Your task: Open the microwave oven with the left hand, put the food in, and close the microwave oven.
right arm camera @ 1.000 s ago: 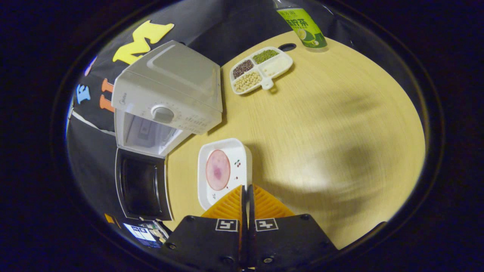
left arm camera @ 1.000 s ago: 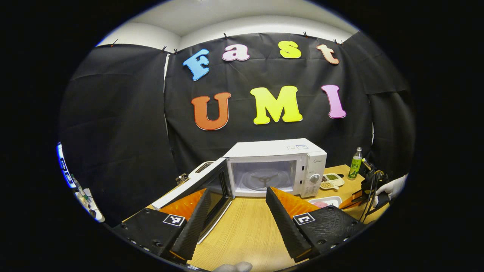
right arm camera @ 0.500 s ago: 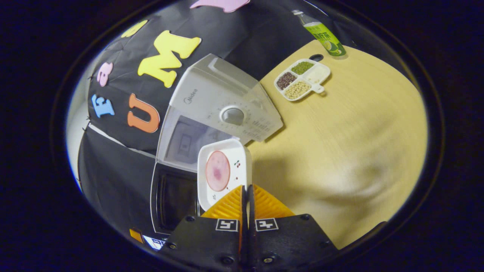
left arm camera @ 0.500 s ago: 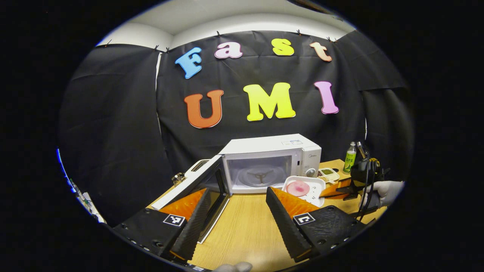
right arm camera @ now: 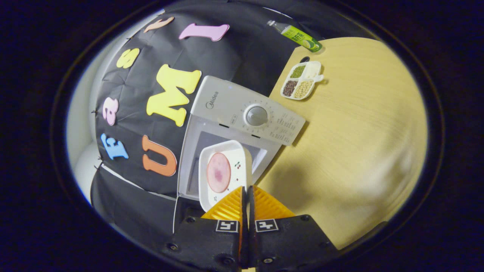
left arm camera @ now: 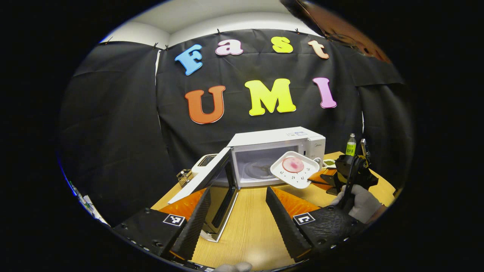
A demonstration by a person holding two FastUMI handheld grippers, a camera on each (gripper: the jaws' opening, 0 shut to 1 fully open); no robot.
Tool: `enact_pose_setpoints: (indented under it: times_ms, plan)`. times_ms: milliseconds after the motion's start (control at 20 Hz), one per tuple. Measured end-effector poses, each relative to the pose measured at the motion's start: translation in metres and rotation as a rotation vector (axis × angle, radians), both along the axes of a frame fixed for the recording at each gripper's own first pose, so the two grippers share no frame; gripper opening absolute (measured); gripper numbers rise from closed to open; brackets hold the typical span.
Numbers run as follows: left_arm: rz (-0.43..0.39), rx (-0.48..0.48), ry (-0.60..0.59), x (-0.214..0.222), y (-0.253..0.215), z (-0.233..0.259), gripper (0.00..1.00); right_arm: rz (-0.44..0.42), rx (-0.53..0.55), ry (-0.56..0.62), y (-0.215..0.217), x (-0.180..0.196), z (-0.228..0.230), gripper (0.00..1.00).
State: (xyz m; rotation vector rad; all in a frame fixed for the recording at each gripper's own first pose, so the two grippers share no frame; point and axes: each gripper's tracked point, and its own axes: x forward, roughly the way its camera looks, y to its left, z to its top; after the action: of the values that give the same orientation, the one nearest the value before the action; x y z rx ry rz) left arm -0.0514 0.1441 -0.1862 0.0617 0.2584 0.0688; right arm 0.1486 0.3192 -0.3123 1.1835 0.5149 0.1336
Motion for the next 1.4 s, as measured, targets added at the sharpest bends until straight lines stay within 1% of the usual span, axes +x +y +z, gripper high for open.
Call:
enact_pose_setpoints:
  times_ms: [150, 200, 250, 400, 500, 650, 800, 850, 900, 1000, 1050, 1100, 1150, 1200, 1250, 1400]
  plan:
    - [0.013, 0.014, 0.011, -0.005, 0.015, -0.013, 0.88, -0.051, 0.055, 0.007, 0.033, 0.007, -0.012, 0.04]
    - [0.016, 0.020, 0.015, -0.005, 0.020, -0.015, 0.88, -0.060, 0.050, 0.010, 0.040, 0.008, -0.017, 0.04]
    - [0.024, 0.028, 0.018, -0.005, 0.026, -0.019, 0.88, -0.069, 0.042, 0.001, 0.050, 0.013, -0.021, 0.03]
    - [0.042, 0.026, 0.031, -0.002, 0.039, -0.029, 0.88, -0.087, 0.076, -0.010, 0.073, 0.032, -0.024, 0.04]
    - [0.060, 0.020, 0.037, 0.001, 0.048, -0.034, 0.88, -0.104, 0.077, -0.011, 0.083, 0.048, -0.028, 0.04]
    - [0.067, 0.009, 0.044, 0.006, 0.052, -0.036, 0.88, -0.139, 0.074, -0.020, 0.090, 0.080, -0.031, 0.04]
    - [0.063, -0.008, 0.048, 0.005, 0.049, -0.038, 0.88, -0.164, 0.077, 0.017, 0.094, 0.107, -0.041, 0.04]
    - [0.059, -0.014, 0.050, 0.007, 0.048, -0.038, 0.88, -0.174, 0.066, 0.023, 0.093, 0.114, -0.043, 0.00]
    - [0.056, -0.019, 0.052, 0.011, 0.048, -0.039, 0.88, -0.182, 0.056, 0.026, 0.093, 0.122, -0.045, 0.04]
    - [0.048, -0.031, 0.063, 0.024, 0.047, -0.042, 0.88, -0.204, 0.068, 0.049, 0.094, 0.135, -0.049, 0.04]
    - [0.043, -0.037, 0.068, 0.028, 0.047, -0.043, 0.88, -0.226, 0.089, 0.056, 0.094, 0.143, -0.049, 0.00]
    - [0.040, -0.038, 0.072, 0.030, 0.046, -0.043, 0.88, -0.238, 0.092, 0.059, 0.096, 0.150, -0.048, 0.04]
    - [0.037, -0.039, 0.074, 0.031, 0.046, -0.043, 0.88, -0.251, 0.090, 0.057, 0.097, 0.155, -0.047, 0.04]
    - [0.032, -0.040, 0.070, 0.030, 0.045, -0.042, 0.88, -0.257, 0.073, 0.053, 0.099, 0.162, -0.047, 0.00]
    - [0.031, -0.036, 0.071, 0.029, 0.043, -0.041, 0.89, -0.259, 0.063, 0.048, 0.099, 0.167, -0.047, 0.03]
    - [0.028, -0.040, 0.075, 0.027, 0.043, -0.045, 0.89, -0.261, 0.070, 0.076, 0.100, 0.176, -0.055, 0.04]
